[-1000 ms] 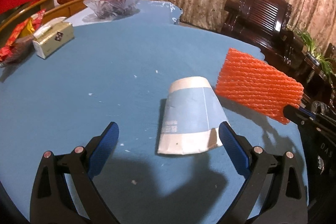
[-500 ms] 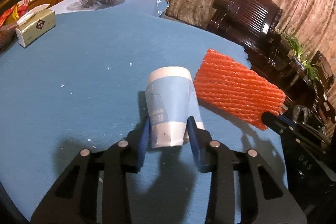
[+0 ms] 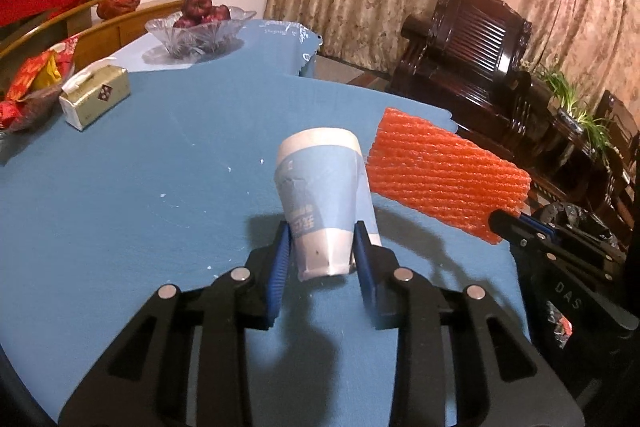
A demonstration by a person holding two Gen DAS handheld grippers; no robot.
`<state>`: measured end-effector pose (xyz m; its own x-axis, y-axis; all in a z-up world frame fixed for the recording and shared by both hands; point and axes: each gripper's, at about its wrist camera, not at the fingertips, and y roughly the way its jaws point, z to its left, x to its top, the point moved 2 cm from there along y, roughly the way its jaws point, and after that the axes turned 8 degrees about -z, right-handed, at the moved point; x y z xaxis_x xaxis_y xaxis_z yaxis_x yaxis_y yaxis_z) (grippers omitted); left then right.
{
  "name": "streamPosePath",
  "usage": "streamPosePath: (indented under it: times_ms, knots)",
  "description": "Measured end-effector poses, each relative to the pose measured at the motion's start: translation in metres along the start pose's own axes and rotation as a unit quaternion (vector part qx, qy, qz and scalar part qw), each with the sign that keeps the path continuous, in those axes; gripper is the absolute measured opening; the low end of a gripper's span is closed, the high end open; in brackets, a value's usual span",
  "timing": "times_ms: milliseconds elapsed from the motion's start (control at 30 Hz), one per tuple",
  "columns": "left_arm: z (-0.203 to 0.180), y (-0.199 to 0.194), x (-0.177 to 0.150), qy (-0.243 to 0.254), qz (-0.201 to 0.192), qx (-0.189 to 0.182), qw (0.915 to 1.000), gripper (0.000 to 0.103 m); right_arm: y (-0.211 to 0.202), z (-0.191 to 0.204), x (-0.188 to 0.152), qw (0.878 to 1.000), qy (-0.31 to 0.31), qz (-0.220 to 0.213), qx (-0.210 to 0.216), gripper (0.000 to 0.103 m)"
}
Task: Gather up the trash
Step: 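Carry the white cup and orange net over the black bin with both tools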
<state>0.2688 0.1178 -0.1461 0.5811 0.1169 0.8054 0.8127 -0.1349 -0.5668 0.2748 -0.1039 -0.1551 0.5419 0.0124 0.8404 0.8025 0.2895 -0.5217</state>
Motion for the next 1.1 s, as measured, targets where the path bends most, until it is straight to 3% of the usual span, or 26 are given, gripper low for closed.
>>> streamPosePath:
  times_ms: [500,1100]
  knots:
    - [-0.016,-0.074,-0.002,0.015,-0.024,0.013,0.9995,0.030,-0.069,0.006,0.001,1.000,-0.017,-0.015,0.001,0.011]
    - [-0.078,-0.157,-0.001,0.046,-0.069,-0.035,0.9960,0.031,-0.171,-0.019,-0.004,0.998,-0.022,-0.051,-0.024,0.011]
